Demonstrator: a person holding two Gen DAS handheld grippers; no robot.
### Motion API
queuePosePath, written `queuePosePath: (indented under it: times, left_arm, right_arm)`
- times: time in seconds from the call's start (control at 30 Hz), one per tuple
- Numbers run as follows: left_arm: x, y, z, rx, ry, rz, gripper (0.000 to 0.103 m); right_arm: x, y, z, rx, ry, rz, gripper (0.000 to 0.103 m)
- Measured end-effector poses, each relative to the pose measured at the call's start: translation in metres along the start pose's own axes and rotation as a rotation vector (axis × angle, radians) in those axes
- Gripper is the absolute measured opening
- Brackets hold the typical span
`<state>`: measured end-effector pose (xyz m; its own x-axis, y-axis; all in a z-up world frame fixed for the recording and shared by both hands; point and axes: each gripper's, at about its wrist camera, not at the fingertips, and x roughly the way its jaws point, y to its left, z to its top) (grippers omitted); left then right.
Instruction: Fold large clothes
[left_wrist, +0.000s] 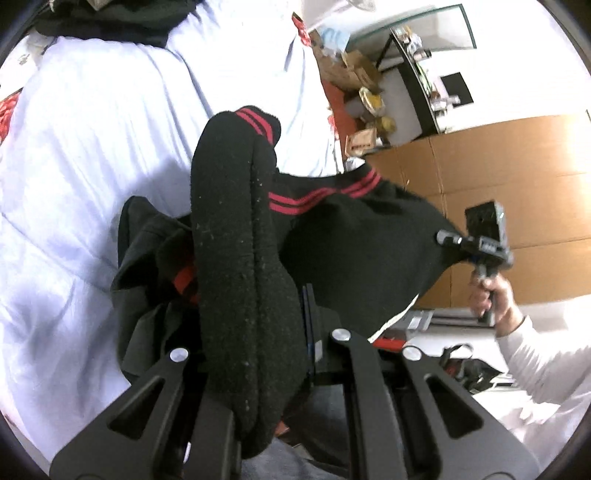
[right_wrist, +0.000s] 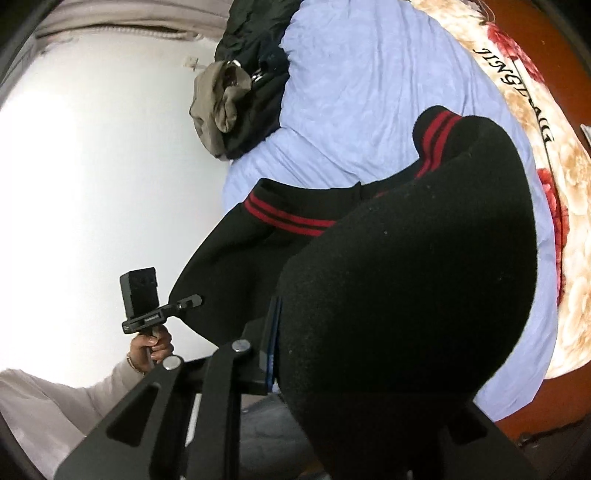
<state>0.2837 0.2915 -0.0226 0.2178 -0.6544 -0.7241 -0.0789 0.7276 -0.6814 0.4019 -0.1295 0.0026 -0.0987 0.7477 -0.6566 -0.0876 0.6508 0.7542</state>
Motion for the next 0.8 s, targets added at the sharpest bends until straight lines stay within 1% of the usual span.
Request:
queuePosePath:
  times: [0.03,0.13,0.27,0.33,0.37,0.5,0.53,0.6,0.63,0.67,0.73,0.8]
  left_arm:
    - [-0.004,-0.009,0.008,0.016,-0.006,0.004,0.008]
    - [-0.013,-0.030,0.036,0.047,-0.023,0.004,0.008]
    - [-0.029,-0.063,0.104,0.081,-0.075,-0.015,0.008]
    - [-0.040,-0.080,0.145,0.112,-0.105,-0.017,0.008]
    - [-0.043,-0.087,0.161,0.130,-0.114,-0.016,0.008]
    - [-0.062,-0.121,0.248,0.238,-0.176,0.002,0.008]
    - [-0.063,-0.126,0.265,0.256,-0.191,0.006,0.008]
    - [-0.069,-0.139,0.311,0.291,-0.237,0.020,0.008]
    - [-0.071,-0.145,0.335,0.306,-0.263,0.027,0.008]
    - [-0.070,-0.152,0.358,0.318,-0.282,0.039,0.008]
    - [-0.071,-0.163,0.391,0.348,-0.315,0.060,0.008]
    - [-0.072,-0.167,0.417,0.382,-0.358,0.083,0.008]
  right_arm:
    - [-0.002,0.003,0.006,0.001,-0.001,0.011,0.017]
    - [-0.016,0.020,0.046,-0.012,-0.002,0.027,0.017]
    - [-0.049,0.050,0.114,-0.067,-0.034,0.038,0.017]
    - [-0.066,0.067,0.149,-0.102,-0.064,0.043,0.017]
    - [-0.076,0.078,0.169,-0.129,-0.084,0.042,0.017]
    - [-0.113,0.111,0.245,-0.222,-0.165,0.044,0.017]
    - [-0.123,0.120,0.268,-0.256,-0.190,0.038,0.017]
    - [-0.136,0.127,0.299,-0.288,-0.230,0.043,0.017]
    - [-0.143,0.131,0.321,-0.308,-0.255,0.040,0.017]
    - [-0.147,0.134,0.334,-0.326,-0.268,0.034,0.017]
    - [-0.153,0.144,0.370,-0.391,-0.305,0.020,0.017]
    - [-0.152,0.147,0.390,-0.443,-0.345,0.020,0.017]
